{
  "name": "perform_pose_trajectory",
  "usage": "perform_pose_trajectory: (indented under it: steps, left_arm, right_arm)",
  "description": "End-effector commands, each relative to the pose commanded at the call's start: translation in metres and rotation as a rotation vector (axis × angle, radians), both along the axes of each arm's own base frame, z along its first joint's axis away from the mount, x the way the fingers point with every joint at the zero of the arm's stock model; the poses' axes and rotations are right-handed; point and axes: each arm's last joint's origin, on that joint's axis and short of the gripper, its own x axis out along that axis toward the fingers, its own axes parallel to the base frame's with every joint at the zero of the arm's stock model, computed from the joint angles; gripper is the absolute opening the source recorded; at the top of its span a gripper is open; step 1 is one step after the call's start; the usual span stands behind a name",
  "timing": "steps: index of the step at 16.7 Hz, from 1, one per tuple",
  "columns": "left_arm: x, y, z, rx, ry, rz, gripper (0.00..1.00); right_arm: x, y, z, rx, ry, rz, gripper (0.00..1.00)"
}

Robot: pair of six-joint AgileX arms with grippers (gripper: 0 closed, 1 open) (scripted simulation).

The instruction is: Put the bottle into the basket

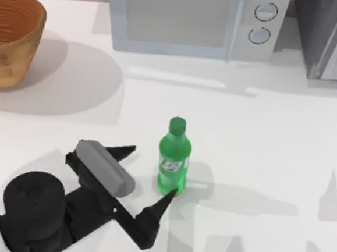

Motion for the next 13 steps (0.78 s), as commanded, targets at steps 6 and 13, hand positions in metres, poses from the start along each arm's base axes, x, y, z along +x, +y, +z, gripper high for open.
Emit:
perform_pose_trajectory:
  steps: [6,13]
  left_arm:
    - [0.03,-0.031,-0.007,-0.003,-0.003,-0.004,1.0]
    - [0.047,-0.05,-0.014,-0.002,-0.003,-0.004,1.0]
  right_arm:
    - [0.0,0.0,0.0,0.0,0.0,0.0,1.0]
    - [0.0,0.0,0.0,0.0,0.0,0.0,1.0]
